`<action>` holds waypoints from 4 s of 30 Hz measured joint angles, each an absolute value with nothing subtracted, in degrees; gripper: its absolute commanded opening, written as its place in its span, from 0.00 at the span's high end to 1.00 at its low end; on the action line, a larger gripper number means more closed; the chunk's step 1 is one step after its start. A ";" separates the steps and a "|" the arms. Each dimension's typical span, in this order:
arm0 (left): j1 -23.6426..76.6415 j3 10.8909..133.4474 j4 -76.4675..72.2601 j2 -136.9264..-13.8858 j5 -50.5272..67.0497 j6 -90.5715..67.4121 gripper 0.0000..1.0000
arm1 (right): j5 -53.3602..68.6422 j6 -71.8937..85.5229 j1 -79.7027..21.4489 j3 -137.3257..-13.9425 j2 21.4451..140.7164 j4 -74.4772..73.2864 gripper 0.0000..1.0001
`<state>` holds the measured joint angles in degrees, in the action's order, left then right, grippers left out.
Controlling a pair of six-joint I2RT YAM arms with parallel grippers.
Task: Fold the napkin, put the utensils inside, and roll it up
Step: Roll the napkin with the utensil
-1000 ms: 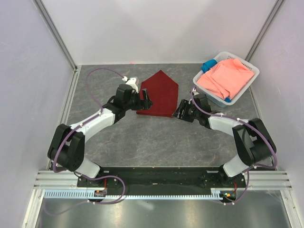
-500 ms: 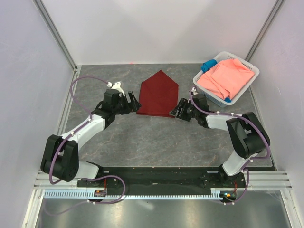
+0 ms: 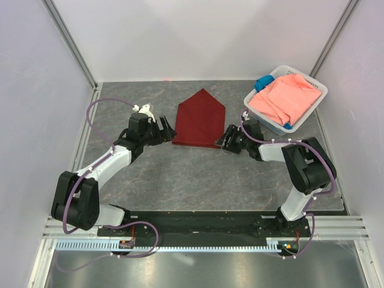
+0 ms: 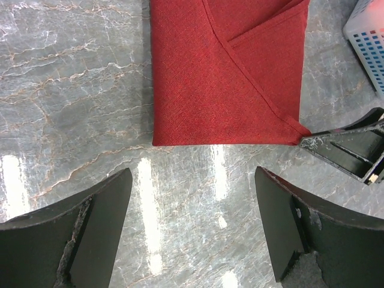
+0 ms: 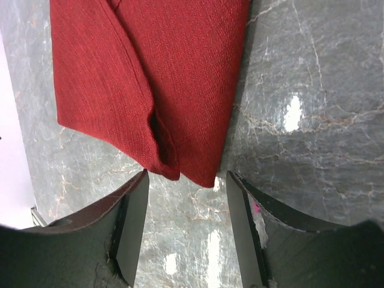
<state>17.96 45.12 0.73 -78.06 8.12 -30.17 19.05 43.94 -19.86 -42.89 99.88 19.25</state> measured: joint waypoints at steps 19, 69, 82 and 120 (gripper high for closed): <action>17.30 44.66 0.73 -78.04 9.37 -30.20 0.10 | 19.18 45.60 -19.20 -43.22 102.61 22.46 0.63; 20.62 19.29 -0.67 -57.56 16.14 -37.08 0.26 | 15.70 45.01 -32.53 -16.03 66.11 4.78 1.00; 25.15 18.26 -9.10 -67.59 18.85 -39.64 0.32 | 13.72 45.74 -32.53 -14.68 62.48 2.50 1.00; 28.14 18.35 -18.79 -78.08 22.70 -44.75 0.98 | 6.28 40.88 -32.97 -17.69 55.46 -7.25 0.35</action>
<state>28.14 18.35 -18.79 -78.08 22.70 -44.75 6.28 40.88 -32.97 -17.69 55.46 -7.25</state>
